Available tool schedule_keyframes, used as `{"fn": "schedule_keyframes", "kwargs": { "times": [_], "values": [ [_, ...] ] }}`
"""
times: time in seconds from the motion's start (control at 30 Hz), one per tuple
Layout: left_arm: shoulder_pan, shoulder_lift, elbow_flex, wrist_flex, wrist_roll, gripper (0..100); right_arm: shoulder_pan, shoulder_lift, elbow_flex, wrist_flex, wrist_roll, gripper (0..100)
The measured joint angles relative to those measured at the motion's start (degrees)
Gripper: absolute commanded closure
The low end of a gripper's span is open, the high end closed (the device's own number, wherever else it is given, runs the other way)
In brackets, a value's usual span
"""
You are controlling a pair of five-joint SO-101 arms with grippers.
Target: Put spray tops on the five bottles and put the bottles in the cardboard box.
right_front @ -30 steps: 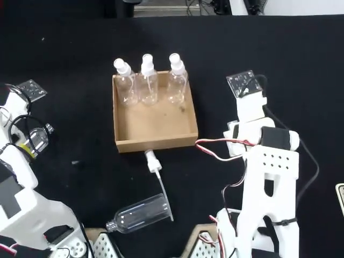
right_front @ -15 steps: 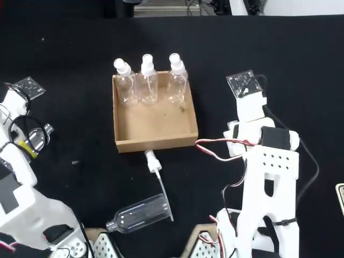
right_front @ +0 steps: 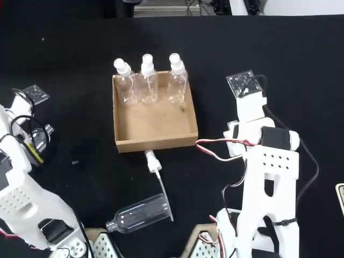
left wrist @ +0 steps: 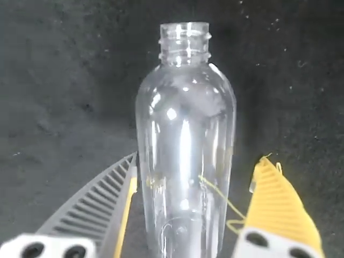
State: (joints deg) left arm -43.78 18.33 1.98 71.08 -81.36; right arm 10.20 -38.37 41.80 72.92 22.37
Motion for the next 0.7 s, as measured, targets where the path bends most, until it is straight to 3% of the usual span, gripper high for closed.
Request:
{"fn": "schedule_keyframes", "kwargs": {
  "times": [0.13,0.3,0.4,0.5,0.7],
  "values": [
    [0.0,0.6,0.0,0.0,0.0,71,0.0,0.0,0.0,0.0,0.0,98.8],
    [0.0,0.6,0.0,0.1,0.0,99,0.0,0.0,0.0,0.0,0.0,98.8],
    [0.0,0.6,0.0,2.6,0.0,91,0.0,0.0,0.0,0.3,0.0,98.8],
    [0.1,0.6,0.0,8.3,0.0,97,0.0,-0.9,0.0,2.2,0.0,98.8],
    [3.3,0.1,-6.5,25.3,1.0,97,0.0,-8.9,-6.4,9.4,-2.2,98.8]
  ]
}}
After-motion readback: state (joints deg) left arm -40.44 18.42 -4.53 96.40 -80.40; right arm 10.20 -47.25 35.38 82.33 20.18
